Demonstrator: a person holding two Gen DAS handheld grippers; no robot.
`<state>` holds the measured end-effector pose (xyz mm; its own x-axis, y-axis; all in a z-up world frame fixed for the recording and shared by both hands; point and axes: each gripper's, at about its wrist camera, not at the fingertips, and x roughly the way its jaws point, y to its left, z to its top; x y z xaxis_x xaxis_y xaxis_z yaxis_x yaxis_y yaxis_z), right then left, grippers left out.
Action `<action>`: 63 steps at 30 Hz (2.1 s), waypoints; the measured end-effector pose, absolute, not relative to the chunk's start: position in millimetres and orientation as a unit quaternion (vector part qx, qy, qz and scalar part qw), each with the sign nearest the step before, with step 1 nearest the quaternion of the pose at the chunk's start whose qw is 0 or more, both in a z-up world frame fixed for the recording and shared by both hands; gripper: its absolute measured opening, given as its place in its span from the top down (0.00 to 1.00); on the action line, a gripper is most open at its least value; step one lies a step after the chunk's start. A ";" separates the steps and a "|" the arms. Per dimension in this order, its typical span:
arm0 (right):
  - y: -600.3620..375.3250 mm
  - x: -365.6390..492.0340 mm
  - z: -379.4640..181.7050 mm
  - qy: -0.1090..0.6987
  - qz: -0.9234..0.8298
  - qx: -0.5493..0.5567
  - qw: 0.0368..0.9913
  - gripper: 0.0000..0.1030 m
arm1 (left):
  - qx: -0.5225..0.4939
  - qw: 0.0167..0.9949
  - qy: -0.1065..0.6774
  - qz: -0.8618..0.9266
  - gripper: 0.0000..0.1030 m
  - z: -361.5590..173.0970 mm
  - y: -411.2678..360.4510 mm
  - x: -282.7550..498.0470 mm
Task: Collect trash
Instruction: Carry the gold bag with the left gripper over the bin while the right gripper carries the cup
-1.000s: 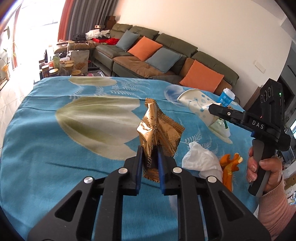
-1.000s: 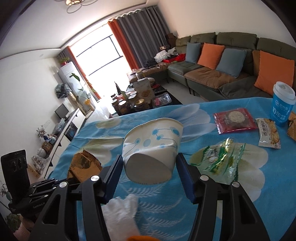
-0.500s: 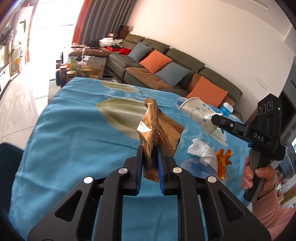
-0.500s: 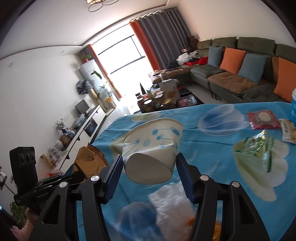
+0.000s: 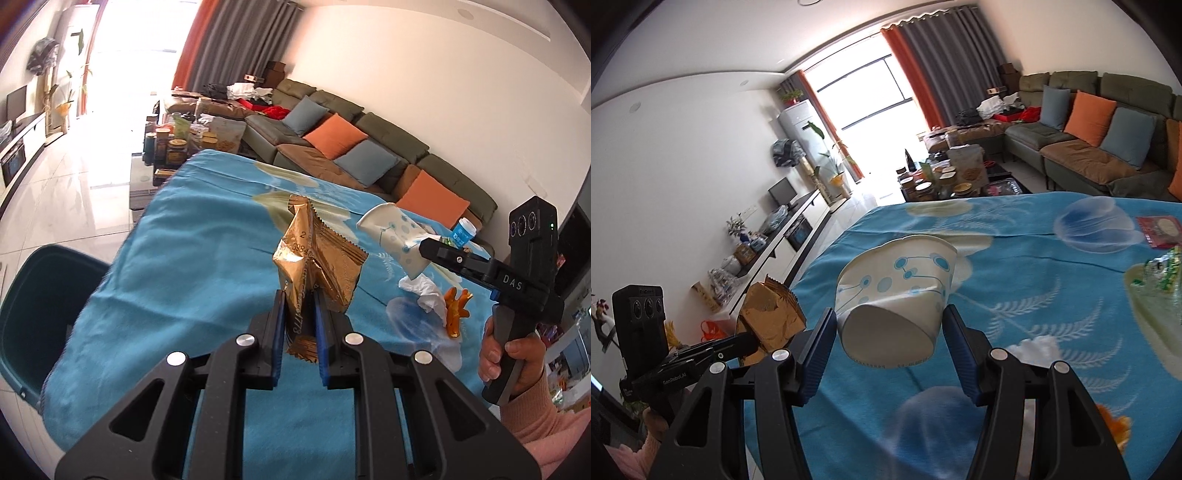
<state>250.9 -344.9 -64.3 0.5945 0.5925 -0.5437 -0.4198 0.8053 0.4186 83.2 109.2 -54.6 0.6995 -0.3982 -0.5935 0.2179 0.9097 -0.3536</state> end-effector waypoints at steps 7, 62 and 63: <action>-322.4 248.2 -65.9 0.350 0.308 0.115 0.877 0.45 | -0.138 0.917 0.343 -0.148 0.85 -51.5 130.7 62.5; -101.9 257.7 -63.4 0.377 0.472 -0.034 0.796 0.44 | -0.206 0.918 0.334 0.054 0.85 -59.9 288.4 -1.9; -97.9 258.1 -64.1 0.378 0.473 -0.038 0.795 0.44 | -0.208 0.917 0.336 0.056 0.85 -61.8 290.0 -2.1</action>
<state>258.1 -97.9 -64.1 0.2676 0.7227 -0.6372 -0.7805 0.5504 0.2964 -2.1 290.0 -61.8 0.7684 -0.0371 -0.6389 -0.2423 0.9071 -0.3441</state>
